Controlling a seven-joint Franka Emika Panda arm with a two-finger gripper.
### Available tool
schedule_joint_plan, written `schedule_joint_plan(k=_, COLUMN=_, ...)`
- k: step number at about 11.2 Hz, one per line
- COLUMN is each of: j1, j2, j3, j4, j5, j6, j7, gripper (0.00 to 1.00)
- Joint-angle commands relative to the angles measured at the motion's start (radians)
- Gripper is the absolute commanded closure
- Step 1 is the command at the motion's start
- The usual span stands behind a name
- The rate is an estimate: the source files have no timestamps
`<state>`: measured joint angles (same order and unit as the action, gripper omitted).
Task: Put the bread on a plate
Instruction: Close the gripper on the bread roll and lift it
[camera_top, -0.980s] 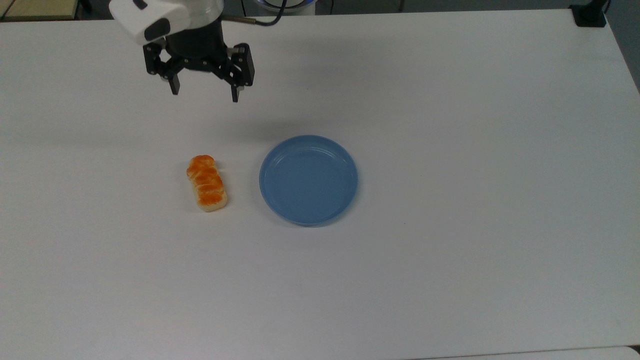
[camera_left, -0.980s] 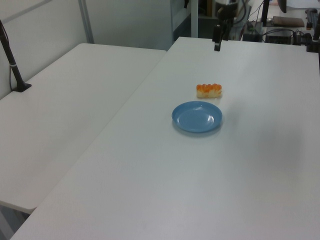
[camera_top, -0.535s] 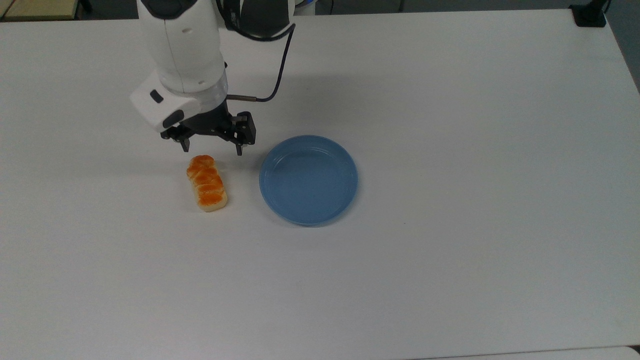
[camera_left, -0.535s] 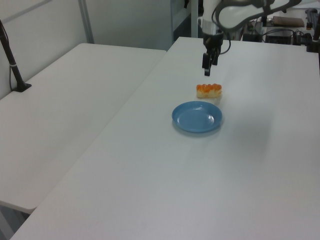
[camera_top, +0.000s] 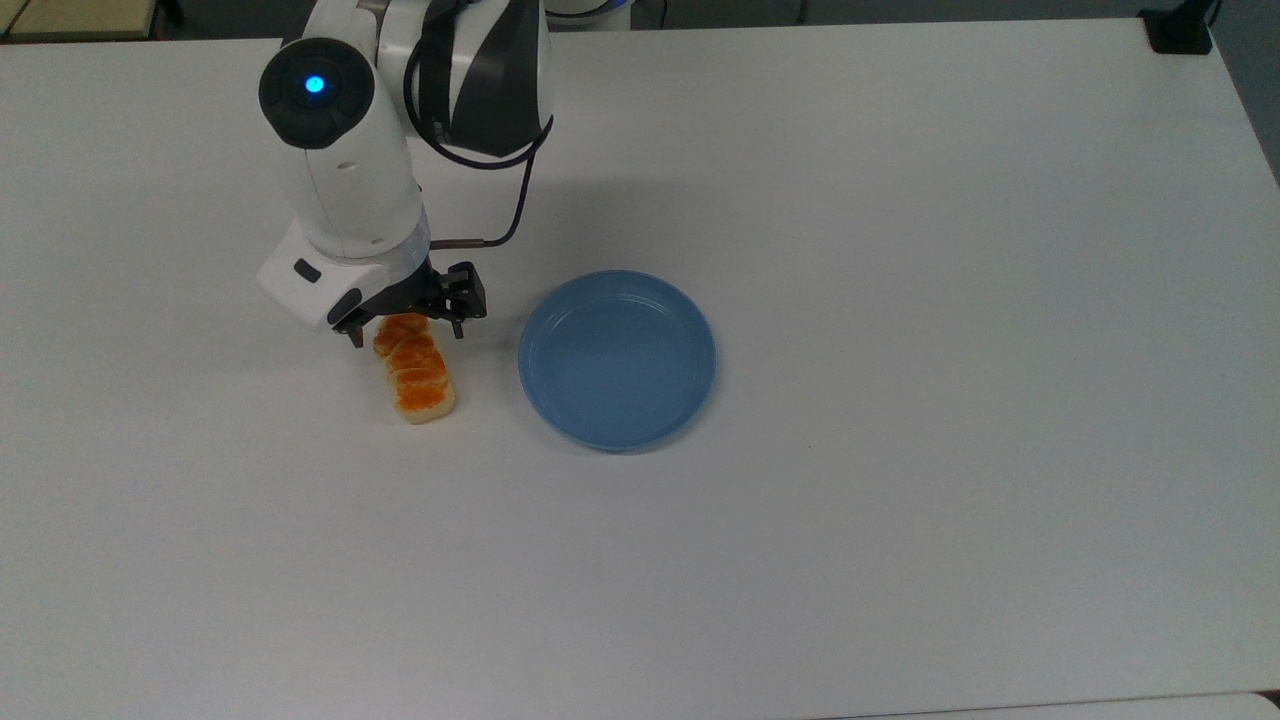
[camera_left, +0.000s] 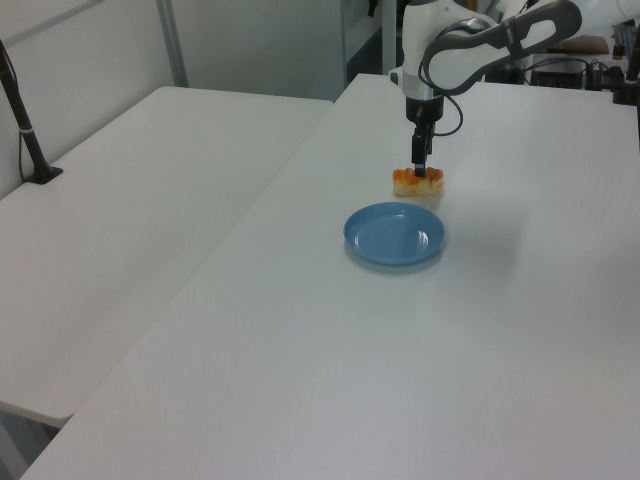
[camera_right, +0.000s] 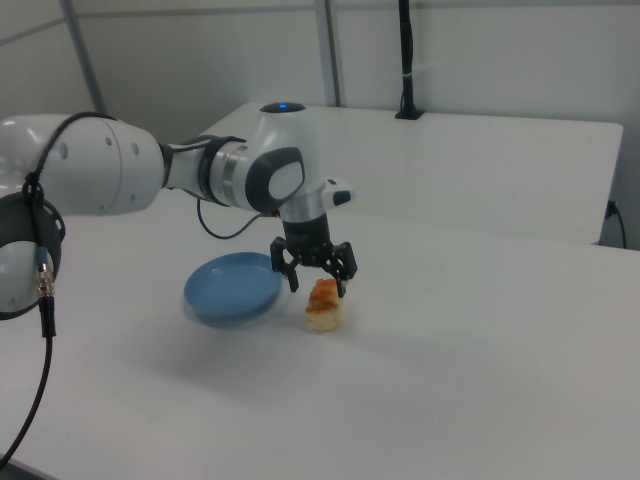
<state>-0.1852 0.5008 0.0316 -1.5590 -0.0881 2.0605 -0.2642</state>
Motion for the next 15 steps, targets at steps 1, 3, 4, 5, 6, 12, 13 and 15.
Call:
schedule_joint_plan(k=1, j1=-0.003, j2=0.045, j3=-0.012, j4=0.019, j5=-0.006, j6=0.055, j7=-0.055, gripper=0.00)
schedule_joint_plan(k=3, j1=-0.002, j2=0.076, j3=-0.010, j4=0.017, j5=0.007, j6=0.133, j7=-0.033, gripper=0.00)
schedule_joint_plan(k=4, j1=-0.002, j2=0.088, j3=-0.010, j4=0.017, j5=0.005, j6=0.147, j7=0.005, gripper=0.02)
schedule_joint_plan(k=5, j1=0.000, j2=0.088, j3=-0.010, j4=0.017, j5=0.008, j6=0.148, j7=0.022, gripper=0.13)
schedule_joint_plan(k=6, j1=0.001, j2=0.088, j3=-0.009, j4=0.016, j5=0.010, j6=0.148, j7=0.023, gripper=0.26)
schedule_joint_plan(k=12, j1=0.013, j2=0.015, j3=-0.004, j4=0.007, j5=0.010, j6=0.060, j7=0.298, gripper=0.43)
schedule_joint_plan(k=13, j1=0.019, j2=-0.017, j3=0.002, j4=-0.004, j5=0.010, j6=0.034, j7=0.304, gripper=0.42)
schedule_joint_plan(k=15, j1=0.093, j2=-0.050, j3=0.004, j4=-0.007, j5=0.011, j6=-0.032, j7=0.345, gripper=0.42)
